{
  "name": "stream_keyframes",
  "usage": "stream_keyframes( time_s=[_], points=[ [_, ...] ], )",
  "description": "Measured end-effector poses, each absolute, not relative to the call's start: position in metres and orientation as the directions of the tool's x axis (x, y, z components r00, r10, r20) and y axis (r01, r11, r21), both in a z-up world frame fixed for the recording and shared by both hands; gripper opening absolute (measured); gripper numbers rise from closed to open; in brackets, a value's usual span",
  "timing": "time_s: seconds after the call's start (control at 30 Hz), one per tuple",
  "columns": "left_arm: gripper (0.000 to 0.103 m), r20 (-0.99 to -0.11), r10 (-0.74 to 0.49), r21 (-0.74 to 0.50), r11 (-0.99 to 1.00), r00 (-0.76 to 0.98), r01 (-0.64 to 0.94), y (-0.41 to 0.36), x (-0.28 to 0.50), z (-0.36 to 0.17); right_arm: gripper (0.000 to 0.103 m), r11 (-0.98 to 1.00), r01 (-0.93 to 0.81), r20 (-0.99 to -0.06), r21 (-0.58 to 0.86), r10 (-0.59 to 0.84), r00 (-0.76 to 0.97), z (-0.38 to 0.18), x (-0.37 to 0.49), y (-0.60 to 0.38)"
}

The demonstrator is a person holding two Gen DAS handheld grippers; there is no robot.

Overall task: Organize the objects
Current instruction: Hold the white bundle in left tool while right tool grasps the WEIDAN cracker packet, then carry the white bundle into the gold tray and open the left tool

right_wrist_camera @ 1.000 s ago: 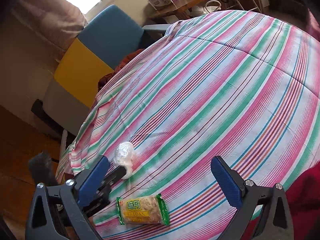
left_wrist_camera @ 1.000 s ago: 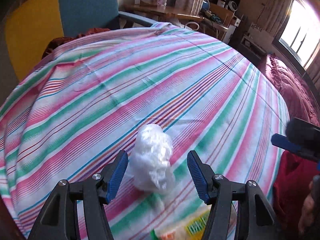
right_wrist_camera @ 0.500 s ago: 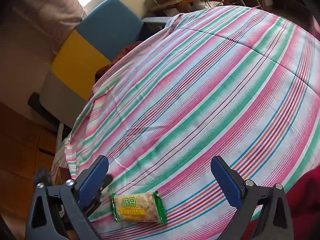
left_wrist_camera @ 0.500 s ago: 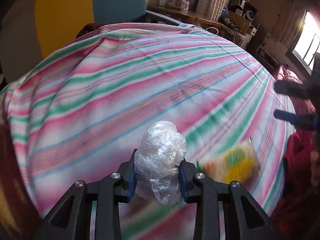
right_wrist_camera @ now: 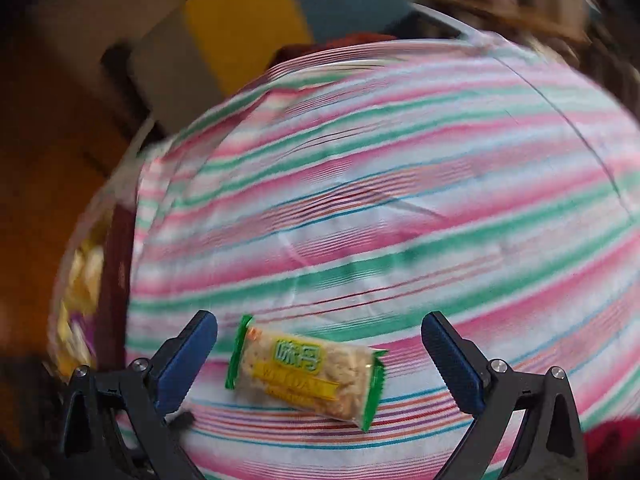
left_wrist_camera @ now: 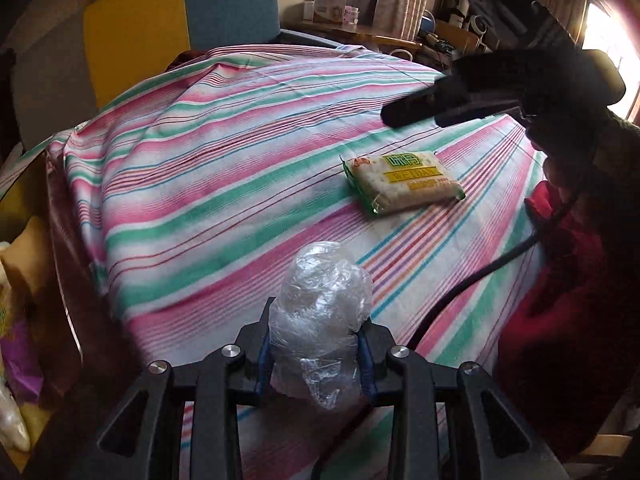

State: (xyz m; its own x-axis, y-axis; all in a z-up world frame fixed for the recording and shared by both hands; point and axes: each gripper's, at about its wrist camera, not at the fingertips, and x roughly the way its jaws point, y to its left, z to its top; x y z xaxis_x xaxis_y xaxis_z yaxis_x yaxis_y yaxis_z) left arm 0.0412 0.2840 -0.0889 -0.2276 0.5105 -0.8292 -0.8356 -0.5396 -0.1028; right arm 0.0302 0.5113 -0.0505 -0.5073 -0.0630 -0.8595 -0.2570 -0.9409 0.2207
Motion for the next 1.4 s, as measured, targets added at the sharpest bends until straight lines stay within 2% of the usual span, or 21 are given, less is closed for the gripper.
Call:
stream_keyframes(
  time_s=[0.23, 0.4, 0.5, 0.53, 0.57, 0.6, 0.83, 1.0, 1.4],
  points=[
    [0.033, -0.81, 0.552, -0.173, -0.55, -0.2, -0.817, 0.274, 0.034, -0.091, 0.103, -0.997, 0.083, -0.968, 0.004, -0.025, -0.249, -0.076, 0.021, 0.471],
    [0.034, -0.803, 0.565, -0.191, -0.547, -0.19, -0.815, 0.272, 0.032, -0.092, 0.103, -0.988, 0.136, -0.977, -0.073, 0.043, -0.209, -0.089, 0.014, 0.469],
    [0.034, -0.801, 0.57, -0.202, -0.548, -0.185, -0.812, 0.272, 0.031, -0.093, 0.1, -0.992, 0.103, -0.974, -0.07, 0.046, -0.221, -0.096, 0.007, 0.476],
    [0.034, -0.8, 0.571, -0.204, -0.549, -0.185, -0.811, 0.273, 0.031, -0.093, 0.078, -0.995, 0.077, -0.974, -0.058, 0.04, -0.224, -0.098, 0.005, 0.48],
    [0.034, -0.798, 0.573, -0.207, -0.549, -0.185, -0.81, 0.273, 0.031, -0.093, 0.06, -1.0, 0.027, -0.971, -0.011, 0.004, -0.241, -0.098, 0.003, 0.486],
    [0.034, -0.797, 0.575, -0.209, -0.55, -0.185, -0.808, 0.273, 0.031, -0.094, 0.051, -1.0, -0.011, -0.963, 0.016, -0.013, -0.269, -0.095, 0.003, 0.49],
    [0.034, -0.791, 0.585, -0.224, -0.551, -0.181, -0.804, 0.272, 0.028, -0.095, 0.056, -0.992, -0.102, -0.937, 0.074, -0.034, -0.349, -0.102, 0.014, 0.503],
    [0.035, -0.785, 0.588, -0.216, -0.552, -0.193, -0.805, 0.269, 0.031, -0.094, 0.065, -0.995, -0.086, -0.924, 0.05, -0.013, -0.381, -0.104, 0.018, 0.498],
    [0.033, -0.785, 0.578, -0.177, -0.551, -0.221, -0.815, 0.27, 0.034, -0.091, 0.066, -0.997, -0.071, -0.919, 0.03, 0.0, -0.395, -0.097, 0.019, 0.49]
  ],
)
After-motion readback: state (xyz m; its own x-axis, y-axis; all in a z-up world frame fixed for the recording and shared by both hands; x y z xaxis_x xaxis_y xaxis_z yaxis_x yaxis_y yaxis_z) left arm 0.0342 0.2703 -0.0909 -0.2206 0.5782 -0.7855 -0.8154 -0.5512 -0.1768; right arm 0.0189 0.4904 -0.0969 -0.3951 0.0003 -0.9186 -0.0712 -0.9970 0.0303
